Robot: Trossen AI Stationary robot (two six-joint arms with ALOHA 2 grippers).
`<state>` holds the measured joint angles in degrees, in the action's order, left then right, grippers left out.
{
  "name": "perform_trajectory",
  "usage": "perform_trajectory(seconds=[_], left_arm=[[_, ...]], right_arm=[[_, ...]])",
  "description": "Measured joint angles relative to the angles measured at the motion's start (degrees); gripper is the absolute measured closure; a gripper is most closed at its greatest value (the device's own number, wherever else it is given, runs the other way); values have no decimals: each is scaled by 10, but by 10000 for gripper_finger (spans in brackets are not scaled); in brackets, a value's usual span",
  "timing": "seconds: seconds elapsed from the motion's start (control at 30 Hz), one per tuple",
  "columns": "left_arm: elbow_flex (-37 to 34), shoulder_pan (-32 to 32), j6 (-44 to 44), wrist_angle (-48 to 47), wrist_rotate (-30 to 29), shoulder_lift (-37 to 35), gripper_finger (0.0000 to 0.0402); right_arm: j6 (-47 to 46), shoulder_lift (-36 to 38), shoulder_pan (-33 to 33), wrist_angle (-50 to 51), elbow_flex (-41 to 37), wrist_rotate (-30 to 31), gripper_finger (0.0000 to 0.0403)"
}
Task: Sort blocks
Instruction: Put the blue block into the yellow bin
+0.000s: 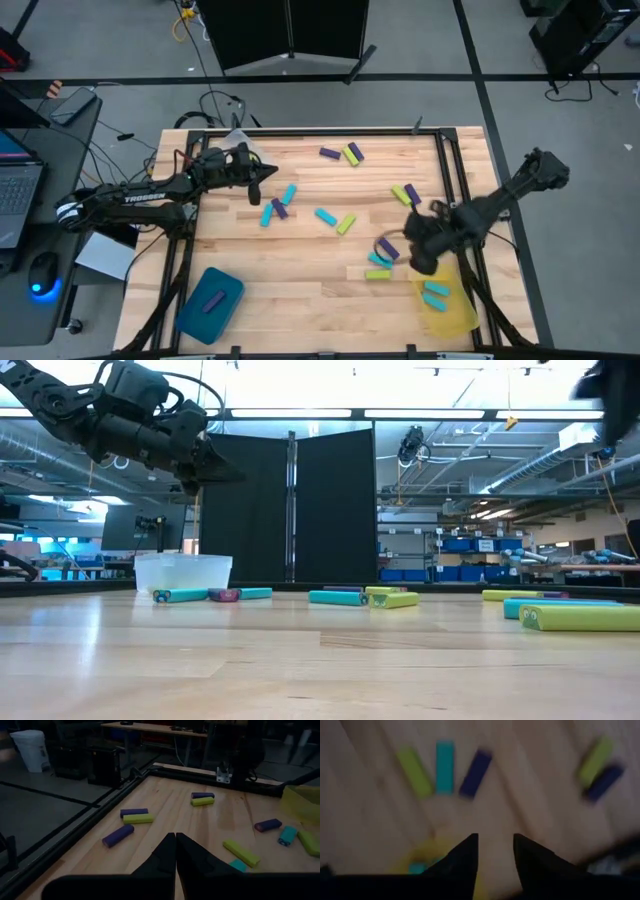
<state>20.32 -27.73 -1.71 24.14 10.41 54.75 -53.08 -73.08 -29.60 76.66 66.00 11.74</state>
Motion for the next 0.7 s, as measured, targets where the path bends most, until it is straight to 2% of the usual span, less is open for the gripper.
perform_trajectory(seconds=[0.17, 0.33, 0.5, 0.7], left_arm=[[0, 1, 0, -1, 44, 0, 383], [0, 14, 16, -1, 67, 0, 383], [15, 39, 51, -41, 86, 0, 383], [62, 59, 65, -169, 59, 0, 383]], right_arm=[[201, 20, 114, -154, -71, 2, 312], [352, 12, 223, -346, -163, -52, 340], [440, -15, 295, -484, -224, -90, 347], [468, -43, 335, -521, -229, -99, 333]])
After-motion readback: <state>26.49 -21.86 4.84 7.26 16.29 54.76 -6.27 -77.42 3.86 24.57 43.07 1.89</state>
